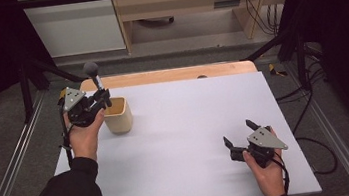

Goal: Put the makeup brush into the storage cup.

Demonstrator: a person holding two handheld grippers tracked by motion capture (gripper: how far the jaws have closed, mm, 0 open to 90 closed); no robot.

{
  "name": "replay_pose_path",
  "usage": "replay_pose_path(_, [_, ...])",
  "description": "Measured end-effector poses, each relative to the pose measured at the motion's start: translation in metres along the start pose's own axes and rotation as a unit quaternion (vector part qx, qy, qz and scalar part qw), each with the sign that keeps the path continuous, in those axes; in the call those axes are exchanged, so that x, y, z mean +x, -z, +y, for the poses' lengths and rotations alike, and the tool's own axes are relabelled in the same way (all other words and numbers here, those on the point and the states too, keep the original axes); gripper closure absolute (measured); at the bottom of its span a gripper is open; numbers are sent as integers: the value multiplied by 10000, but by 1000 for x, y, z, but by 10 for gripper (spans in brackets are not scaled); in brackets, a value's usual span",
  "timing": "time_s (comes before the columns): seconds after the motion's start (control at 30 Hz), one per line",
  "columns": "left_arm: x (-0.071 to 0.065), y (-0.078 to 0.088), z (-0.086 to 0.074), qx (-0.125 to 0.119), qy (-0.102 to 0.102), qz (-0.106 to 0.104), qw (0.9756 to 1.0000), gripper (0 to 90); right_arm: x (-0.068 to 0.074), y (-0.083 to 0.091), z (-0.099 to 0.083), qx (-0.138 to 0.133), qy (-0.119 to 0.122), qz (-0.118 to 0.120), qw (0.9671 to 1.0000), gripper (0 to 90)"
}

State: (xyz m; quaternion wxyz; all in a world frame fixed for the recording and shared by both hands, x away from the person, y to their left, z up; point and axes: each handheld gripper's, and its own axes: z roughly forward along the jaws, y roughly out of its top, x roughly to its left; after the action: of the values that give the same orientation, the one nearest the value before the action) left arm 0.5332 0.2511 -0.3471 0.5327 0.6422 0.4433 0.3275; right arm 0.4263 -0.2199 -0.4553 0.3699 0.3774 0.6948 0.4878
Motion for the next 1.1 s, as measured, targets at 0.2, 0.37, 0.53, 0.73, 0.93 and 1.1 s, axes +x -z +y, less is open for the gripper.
replay_pose_path(0.2, [0,-2,-2,-7,34,-4,10000,744,0,0,0,6,5,-4,10000,76])
replay_pose_path(0.37, [1,-3,-3,7,31,9,10000,744,0,0,-1,19,12,0,10000,76])
replay_pose_path(0.53, [2,-4,-6,17,58,22,10000,743,0,0,0,12,17,-3,10000,76])
replay_pose_path(0.73, [2,-6,-8,14,83,29,10000,743,0,0,-1,16,16,-2,10000,76])
replay_pose_path(0.93, [2,-7,-12,20,98,34,9999,744,0,0,-1,23,21,-6,10000,76])
replay_pose_path(1.1, [2,-7,-14,-2,99,17,9999,744,0,-1,-1,22,28,1,10000,76])
